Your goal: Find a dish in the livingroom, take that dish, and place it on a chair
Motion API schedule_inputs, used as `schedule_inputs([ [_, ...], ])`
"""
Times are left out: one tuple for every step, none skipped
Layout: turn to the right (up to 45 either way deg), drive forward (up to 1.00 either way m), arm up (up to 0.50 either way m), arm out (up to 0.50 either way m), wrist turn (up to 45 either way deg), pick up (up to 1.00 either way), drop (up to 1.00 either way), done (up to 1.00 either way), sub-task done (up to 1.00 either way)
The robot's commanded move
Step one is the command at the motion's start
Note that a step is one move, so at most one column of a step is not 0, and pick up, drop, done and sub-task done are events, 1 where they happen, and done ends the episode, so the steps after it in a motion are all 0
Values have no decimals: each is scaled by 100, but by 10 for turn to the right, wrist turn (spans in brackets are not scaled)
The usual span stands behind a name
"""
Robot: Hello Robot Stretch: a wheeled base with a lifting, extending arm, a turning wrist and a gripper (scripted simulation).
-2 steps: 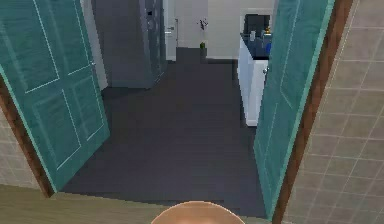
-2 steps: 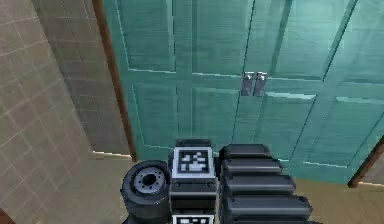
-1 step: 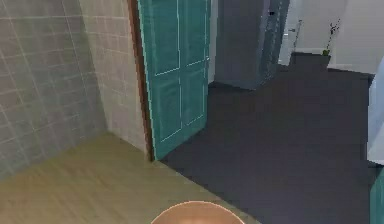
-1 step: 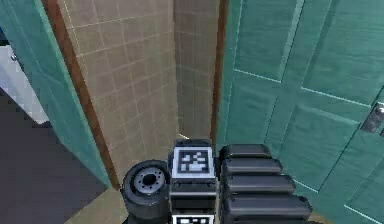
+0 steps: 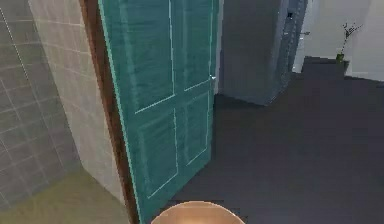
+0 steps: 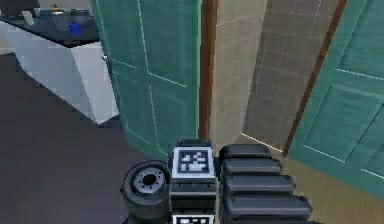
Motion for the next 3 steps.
schedule_inputs([
  [-450,0,0,0,0,0,0,0,0],
  [-30,0,0,0,0,0,0,0,0],
  [0,75,0,0,0,0,0,0,0],
])
